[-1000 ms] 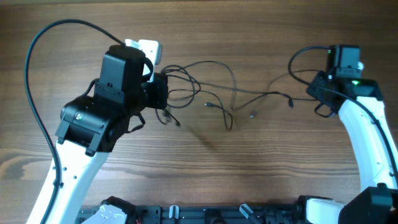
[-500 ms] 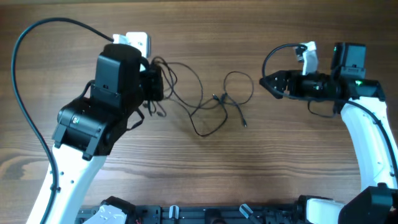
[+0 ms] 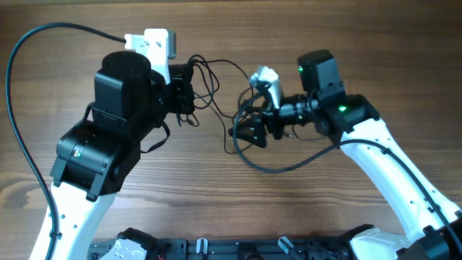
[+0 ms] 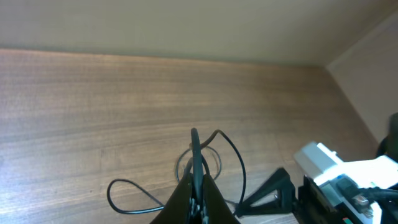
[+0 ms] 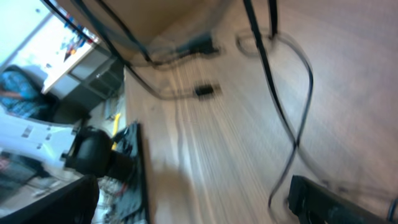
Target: Untangle cables
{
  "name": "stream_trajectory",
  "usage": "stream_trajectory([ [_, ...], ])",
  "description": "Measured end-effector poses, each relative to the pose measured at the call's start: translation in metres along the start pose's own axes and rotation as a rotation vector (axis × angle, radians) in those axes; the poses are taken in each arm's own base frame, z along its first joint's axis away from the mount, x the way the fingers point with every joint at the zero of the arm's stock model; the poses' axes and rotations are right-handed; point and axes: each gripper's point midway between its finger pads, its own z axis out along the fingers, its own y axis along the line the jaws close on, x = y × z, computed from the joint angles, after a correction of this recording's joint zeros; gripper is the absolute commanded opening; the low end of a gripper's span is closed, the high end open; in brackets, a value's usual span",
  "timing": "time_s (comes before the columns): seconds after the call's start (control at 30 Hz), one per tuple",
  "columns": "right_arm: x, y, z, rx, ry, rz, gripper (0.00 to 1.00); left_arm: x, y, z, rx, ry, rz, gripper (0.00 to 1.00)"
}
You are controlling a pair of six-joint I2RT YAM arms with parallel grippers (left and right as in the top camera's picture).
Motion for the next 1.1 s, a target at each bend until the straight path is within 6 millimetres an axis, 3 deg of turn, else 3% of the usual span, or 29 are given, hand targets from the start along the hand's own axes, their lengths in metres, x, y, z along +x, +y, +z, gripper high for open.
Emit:
stream_trajectory([
  [0.17, -0.046, -0.007, 0.0, 0.086, -0.141, -0.082, 0.97, 0.014, 0.005, 0.0, -0.021, 0.059, -0.004, 0.04],
  [0.27, -0.062, -0.014, -0.004, 0.133, -0.198, -0.083, 0.97, 0.019, 0.005, -0.001, -0.019, 0.079, -0.005, 0.04],
  [0.5, -0.065, -0.026, -0.007, 0.208, -0.216, -0.061, 0.97, 0.018, -0.025, -0.002, 0.153, 0.091, -0.006, 0.05],
  [0.67, -0.053, -0.035, -0.007, 0.256, -0.172, -0.026, 1.0, 0.019, -0.035, -0.004, 0.208, 0.1, -0.005, 0.04],
  [0.87, 0.002, -0.086, -0.026, 0.588, 0.035, 0.045, 1.0, 0.011, -0.027, -0.002, 0.156, 0.063, -0.001, 0.04],
  [1.1, -0.002, -0.082, -0.022, 0.55, 0.058, -0.098, 1.0, 0.01, -0.025, -0.002, 0.147, 0.054, -0.001, 0.05],
])
